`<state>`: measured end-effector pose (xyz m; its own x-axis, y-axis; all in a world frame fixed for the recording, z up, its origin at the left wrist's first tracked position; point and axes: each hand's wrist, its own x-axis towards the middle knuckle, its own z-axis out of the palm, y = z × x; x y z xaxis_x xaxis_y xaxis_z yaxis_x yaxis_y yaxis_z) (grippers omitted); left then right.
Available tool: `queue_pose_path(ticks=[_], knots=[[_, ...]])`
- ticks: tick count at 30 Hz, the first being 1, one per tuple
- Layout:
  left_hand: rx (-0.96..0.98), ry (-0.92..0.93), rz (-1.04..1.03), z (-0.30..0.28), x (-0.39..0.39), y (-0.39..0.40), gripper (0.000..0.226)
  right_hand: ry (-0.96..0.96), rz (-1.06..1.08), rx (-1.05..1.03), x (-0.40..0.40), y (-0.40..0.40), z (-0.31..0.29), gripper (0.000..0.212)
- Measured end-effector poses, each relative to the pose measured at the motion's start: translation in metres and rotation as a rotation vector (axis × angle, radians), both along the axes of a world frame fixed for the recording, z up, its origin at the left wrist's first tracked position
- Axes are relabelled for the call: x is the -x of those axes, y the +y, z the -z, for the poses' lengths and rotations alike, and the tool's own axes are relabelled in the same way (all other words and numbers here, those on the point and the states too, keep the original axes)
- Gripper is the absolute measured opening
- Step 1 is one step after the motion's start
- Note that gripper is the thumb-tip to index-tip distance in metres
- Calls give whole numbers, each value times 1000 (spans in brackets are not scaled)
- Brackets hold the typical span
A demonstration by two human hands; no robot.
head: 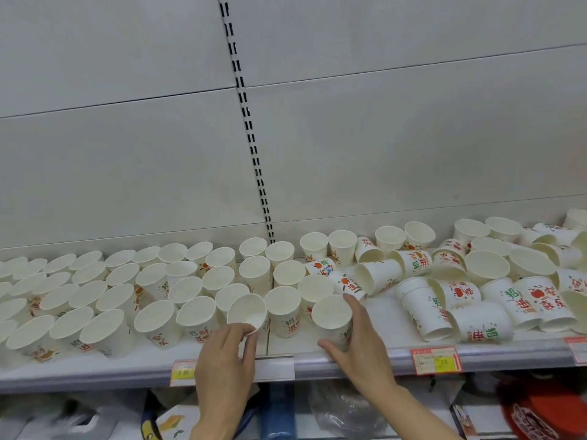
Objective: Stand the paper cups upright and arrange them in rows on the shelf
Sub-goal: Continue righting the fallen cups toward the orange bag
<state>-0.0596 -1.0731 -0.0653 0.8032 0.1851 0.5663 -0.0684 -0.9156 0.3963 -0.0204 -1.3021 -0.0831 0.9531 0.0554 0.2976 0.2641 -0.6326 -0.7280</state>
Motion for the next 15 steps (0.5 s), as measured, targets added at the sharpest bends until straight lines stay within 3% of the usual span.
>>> queue_pose_path(ticks=[3, 7, 11, 15], knots=[[-47, 94, -14, 3, -7, 6, 17, -10, -2, 39, -7, 9, 4, 92], [29, 192, 39, 9, -10, 12, 23, -40, -8, 125, -14, 12, 8, 92], [202, 127, -27, 0, -9, 10, 36, -228, 40, 99, -19, -10, 2, 70], [179, 91, -13, -38, -35, 0, 20, -340, 95, 271, -74, -46, -25, 51]])
